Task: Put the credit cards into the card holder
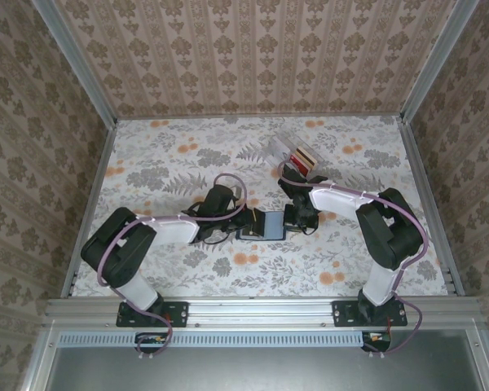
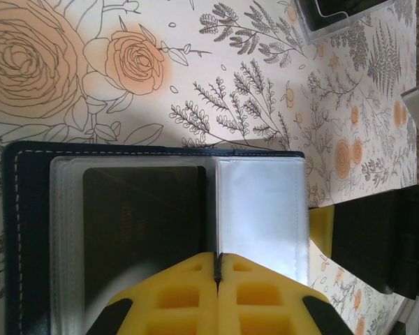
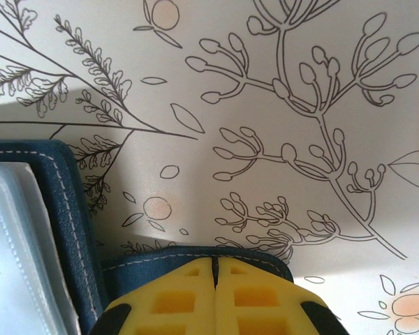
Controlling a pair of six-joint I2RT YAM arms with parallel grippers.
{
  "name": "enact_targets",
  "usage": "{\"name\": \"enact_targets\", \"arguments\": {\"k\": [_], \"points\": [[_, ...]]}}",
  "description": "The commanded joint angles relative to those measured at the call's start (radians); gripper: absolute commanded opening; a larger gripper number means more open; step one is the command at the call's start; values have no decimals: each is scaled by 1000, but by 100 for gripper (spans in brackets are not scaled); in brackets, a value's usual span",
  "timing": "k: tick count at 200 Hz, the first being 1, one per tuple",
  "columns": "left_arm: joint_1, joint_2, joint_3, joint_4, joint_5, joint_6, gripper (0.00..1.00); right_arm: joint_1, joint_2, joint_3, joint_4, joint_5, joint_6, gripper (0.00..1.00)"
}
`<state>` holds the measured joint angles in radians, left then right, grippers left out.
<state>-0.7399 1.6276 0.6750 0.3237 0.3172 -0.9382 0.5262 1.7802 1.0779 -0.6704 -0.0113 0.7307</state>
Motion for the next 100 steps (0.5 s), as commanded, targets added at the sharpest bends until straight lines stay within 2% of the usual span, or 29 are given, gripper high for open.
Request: {"name": "enact_targets", "arguments": {"k": [1,100], "points": [[-12,30,-20,63,20,-10,0,-7,30,-32,24,-2,-15,2],[-30,66,-23,98,41,-40,0,-11,17,-19,12,3,-13,4]]}}
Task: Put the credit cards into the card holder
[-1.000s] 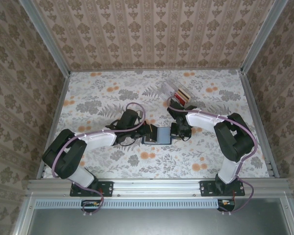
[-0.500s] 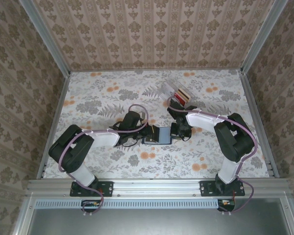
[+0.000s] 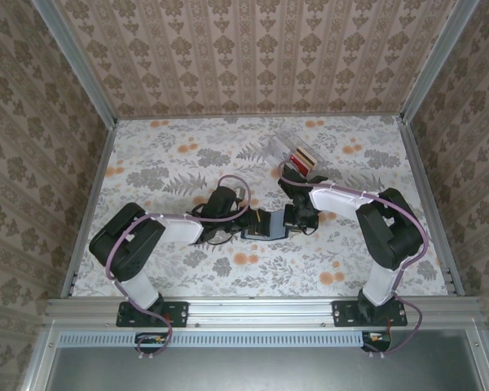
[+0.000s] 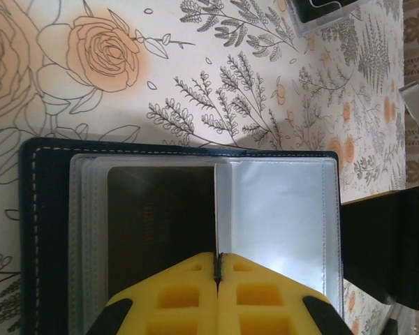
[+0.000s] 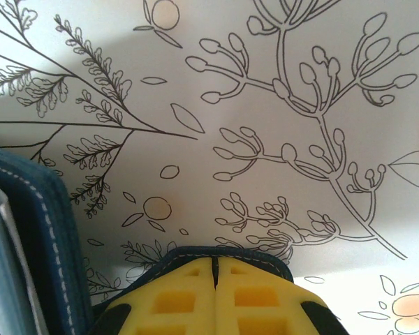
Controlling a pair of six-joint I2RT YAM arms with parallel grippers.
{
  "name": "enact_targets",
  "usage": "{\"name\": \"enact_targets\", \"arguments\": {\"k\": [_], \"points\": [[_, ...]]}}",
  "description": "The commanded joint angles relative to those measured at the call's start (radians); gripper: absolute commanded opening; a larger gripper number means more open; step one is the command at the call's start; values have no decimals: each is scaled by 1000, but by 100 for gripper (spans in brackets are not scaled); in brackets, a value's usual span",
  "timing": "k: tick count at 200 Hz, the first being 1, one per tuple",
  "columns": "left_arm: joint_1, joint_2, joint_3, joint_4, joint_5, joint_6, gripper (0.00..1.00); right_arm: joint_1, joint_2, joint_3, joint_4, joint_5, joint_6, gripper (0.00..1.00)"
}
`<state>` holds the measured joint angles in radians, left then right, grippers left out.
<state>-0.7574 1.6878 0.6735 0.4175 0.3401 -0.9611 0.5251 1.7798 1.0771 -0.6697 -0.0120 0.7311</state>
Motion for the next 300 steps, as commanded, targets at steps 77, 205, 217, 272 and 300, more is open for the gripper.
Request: {"name": "enact_targets", "arguments": {"k": [77,205,217,272,300], "points": [[-13,7,-20,-6,-1,-21,0,-37,-152,15,-14,-3,-40,20],[-11,22,3,26,39,-34,0,-39,20,-14,25,-47,-38,3],[-11,28,5,41,49,-39,0,-39,31,-24,33,-51,-36,2],[-12,48,-14,140,79,-81,1,-39,54,-25,16,-13,-30,1],[-13,76,-10,152,93,-95,2,-39,53,-29,19,-15,-29,1]]}}
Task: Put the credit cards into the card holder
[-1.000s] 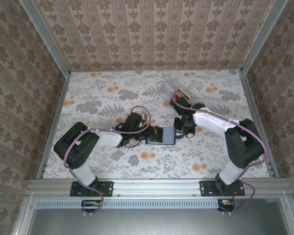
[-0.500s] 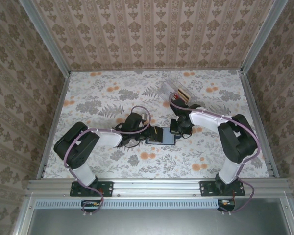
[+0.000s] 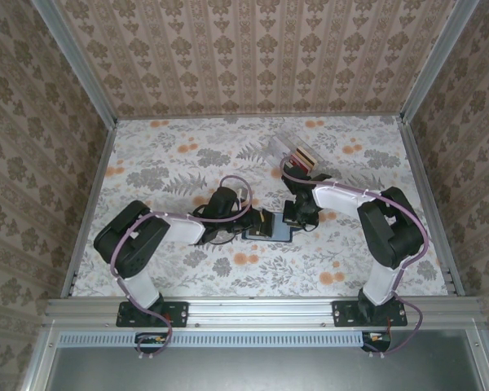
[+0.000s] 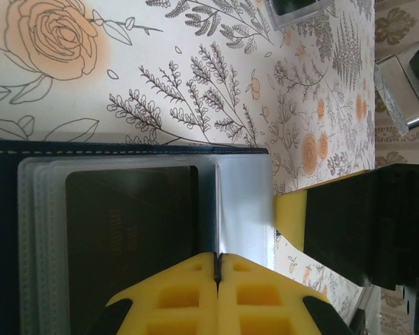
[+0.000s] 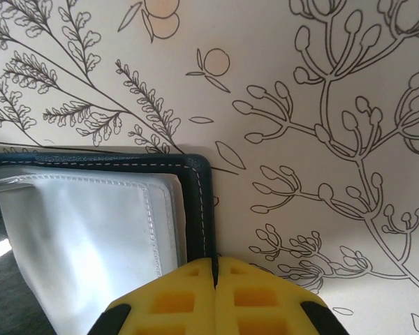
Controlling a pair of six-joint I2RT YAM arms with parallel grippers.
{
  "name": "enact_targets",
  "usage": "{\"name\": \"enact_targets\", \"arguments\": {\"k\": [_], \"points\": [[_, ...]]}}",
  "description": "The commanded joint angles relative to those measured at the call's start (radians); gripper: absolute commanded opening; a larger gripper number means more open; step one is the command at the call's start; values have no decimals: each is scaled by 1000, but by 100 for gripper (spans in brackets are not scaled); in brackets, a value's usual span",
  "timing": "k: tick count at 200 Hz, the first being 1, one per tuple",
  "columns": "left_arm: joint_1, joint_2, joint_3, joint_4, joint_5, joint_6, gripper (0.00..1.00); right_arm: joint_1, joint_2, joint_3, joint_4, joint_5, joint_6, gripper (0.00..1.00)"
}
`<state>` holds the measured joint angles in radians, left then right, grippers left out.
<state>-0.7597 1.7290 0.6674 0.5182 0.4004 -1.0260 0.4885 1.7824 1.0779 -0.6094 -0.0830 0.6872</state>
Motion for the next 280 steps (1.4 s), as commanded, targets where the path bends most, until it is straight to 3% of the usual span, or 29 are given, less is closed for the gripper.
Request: {"name": "enact_targets", "arguments": {"k": [1,31,93,193,244,280], "points": [[-10,36,-4,53,33,-31,2,-2,50,-30,-41,56,15,1],[-10,25,1,10,18,-9,3,-3,43,-36,-34,52,17,1],[-11,-83,32,-257,-126,120,3,-2,47,-33,-34,48,14,1],[-35,6,54,-135,-48,71,4,-2,51,-35,-28,40,17,1],[-39,1,59,-163,-43,78,5,-2,56,-30,-28,36,17,2],[-36,-37,55,-233,-98,104,6,-3,52,-32,-28,37,18,2]]}}
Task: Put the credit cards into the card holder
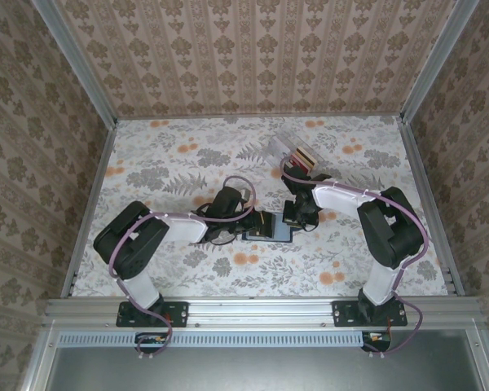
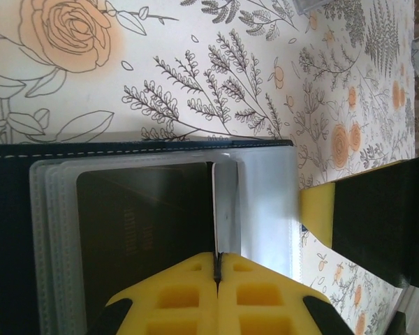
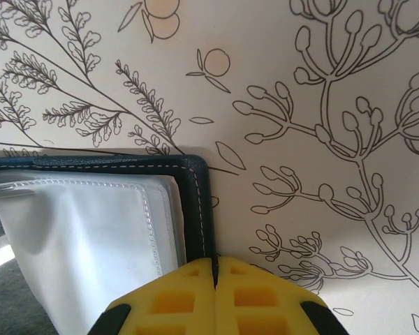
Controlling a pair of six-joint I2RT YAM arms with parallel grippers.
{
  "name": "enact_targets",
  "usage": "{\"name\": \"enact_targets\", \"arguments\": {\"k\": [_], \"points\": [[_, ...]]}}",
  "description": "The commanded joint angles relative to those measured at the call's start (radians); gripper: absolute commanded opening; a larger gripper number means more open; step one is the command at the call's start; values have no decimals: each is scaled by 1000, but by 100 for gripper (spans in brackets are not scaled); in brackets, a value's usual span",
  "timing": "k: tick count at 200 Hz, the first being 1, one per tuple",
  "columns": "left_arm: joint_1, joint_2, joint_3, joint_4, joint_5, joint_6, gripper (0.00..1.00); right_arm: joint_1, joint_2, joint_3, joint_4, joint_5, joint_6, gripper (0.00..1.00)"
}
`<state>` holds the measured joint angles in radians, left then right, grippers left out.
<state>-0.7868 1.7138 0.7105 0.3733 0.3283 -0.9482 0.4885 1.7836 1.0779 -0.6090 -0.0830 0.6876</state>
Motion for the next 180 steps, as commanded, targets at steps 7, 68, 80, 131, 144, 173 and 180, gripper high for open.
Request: {"name": "enact_targets", "arguments": {"k": [7,68,80,131,144,173,180], "points": [[-9,-21,17,-101,-27,31,7,-2,51,-32,-28,34,18,2],[-14,-12,55,-188,-58,71,16,-2,56,-35,-21,28,18,2],[-20,-4,85,-250,-71,90,20,-2,56,-35,-21,29,18,2],[-59,16,185,-393,-115,155,23,-2,57,-34,-19,21,20,3],[-67,29,208,-423,-120,166,23,-1,56,-34,-18,19,18,3],[-80,53,246,-465,-120,175,22,0,55,-32,-20,20,17,3],[-83,59,251,-468,-120,168,19,-1,56,-33,-20,20,16,3]]}}
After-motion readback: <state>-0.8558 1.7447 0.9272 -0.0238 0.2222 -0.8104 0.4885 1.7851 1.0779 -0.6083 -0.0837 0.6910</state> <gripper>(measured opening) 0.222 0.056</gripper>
